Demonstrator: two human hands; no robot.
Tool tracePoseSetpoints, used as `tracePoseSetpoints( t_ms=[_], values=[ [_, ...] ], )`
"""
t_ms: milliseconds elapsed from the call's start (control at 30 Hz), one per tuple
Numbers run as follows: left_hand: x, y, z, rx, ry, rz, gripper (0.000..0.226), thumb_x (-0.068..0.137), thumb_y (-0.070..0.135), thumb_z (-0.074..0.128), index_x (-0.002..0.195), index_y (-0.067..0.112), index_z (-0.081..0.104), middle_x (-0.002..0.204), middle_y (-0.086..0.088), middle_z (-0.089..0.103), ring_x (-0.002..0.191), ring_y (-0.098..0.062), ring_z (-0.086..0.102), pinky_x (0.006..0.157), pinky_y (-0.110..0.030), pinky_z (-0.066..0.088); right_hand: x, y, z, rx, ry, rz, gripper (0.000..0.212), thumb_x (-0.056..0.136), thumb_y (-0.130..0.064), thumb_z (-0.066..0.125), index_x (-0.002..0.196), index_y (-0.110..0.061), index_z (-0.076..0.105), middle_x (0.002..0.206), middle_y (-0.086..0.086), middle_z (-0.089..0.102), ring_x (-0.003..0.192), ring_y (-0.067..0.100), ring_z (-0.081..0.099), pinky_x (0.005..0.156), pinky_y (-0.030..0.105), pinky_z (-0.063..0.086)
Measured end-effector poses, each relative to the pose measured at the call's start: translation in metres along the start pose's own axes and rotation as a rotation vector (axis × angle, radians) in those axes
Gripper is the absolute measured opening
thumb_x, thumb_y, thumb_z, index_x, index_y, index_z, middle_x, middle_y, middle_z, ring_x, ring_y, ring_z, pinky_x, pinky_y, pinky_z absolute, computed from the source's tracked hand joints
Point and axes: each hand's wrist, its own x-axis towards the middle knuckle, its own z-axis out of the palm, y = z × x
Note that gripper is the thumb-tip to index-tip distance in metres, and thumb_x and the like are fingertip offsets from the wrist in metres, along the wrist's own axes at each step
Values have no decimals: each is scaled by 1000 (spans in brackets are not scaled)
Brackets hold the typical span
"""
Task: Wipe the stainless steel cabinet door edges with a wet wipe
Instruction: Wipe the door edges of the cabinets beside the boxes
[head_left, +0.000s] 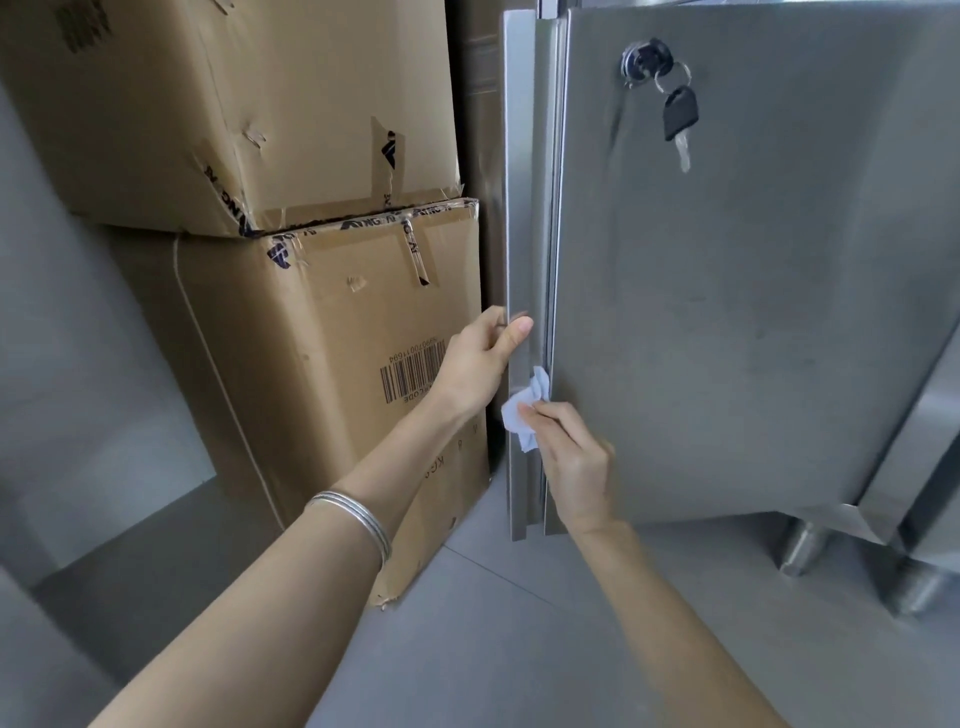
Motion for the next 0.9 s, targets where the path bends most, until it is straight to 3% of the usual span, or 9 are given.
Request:
tracePoseSetpoints(
  t_ms=[100,200,333,400,500,600,767,833,900],
  values=[
    [1,1,0,50,-15,-4,31,101,29,48,83,5,41,76,-10,36,57,1,42,65,-28,32,-37,10,5,-9,-46,78,9,82,-5,63,83,-3,72,73,2,68,60,12,58,62,9,43],
    [3,3,-3,74,-24,-7,32,101,29,47,84,2,42,78,-10,36,58,9,46,67,-27,33,-44,15,8,-78,-66,-49,29,59,20,72,79,-1,73,78,2,69,55,16,59,52,16,46],
    [2,3,-2,60,-20,11,31,101,28,49,80,9,37,74,-10,31,62,-14,30,60,-23,32,-3,8,11,-18,127,-106,23,71,14,64,86,-1,73,90,7,70,73,13,63,70,12,47],
    [1,3,-2,52,-12,2,30,101,28,49,81,9,38,73,-10,31,61,-13,30,62,-28,30,-15,14,13,-28,109,-107,27,68,17,68,87,-1,73,89,7,70,73,12,62,71,10,46],
    [1,4,-1,59,-1,-8,31,101,29,48,81,9,36,70,-7,31,54,-7,33,62,-30,30,-61,26,18,-35,-23,-9,40,53,24,76,82,-2,73,83,4,69,66,12,62,63,11,46],
    [3,3,1,48,2,-24,33,101,30,47,79,10,34,67,-4,32,62,-17,31,60,-29,28,-76,33,20,-89,-116,2,45,41,24,79,74,-7,74,77,-1,69,55,12,61,49,16,45],
    [7,-1,3,82,37,-17,38,101,33,46,72,15,30,61,4,31,56,-13,28,51,-22,25,-46,37,23,-62,-9,-62,40,51,23,72,78,-6,74,81,1,70,64,8,58,62,8,43],
    [10,-2,4,105,34,-31,39,101,34,46,70,16,29,61,5,33,56,-13,30,50,-21,26,-56,40,24,-108,-45,-60,41,44,24,75,71,-7,72,74,-1,68,56,10,57,54,11,42],
    [13,-6,5,113,45,-30,40,101,35,45,70,17,29,61,5,33,56,-13,30,48,-20,26,-72,47,25,-183,-195,-15,42,35,20,79,60,-12,67,67,-3,64,48,12,54,43,16,40]
  ],
)
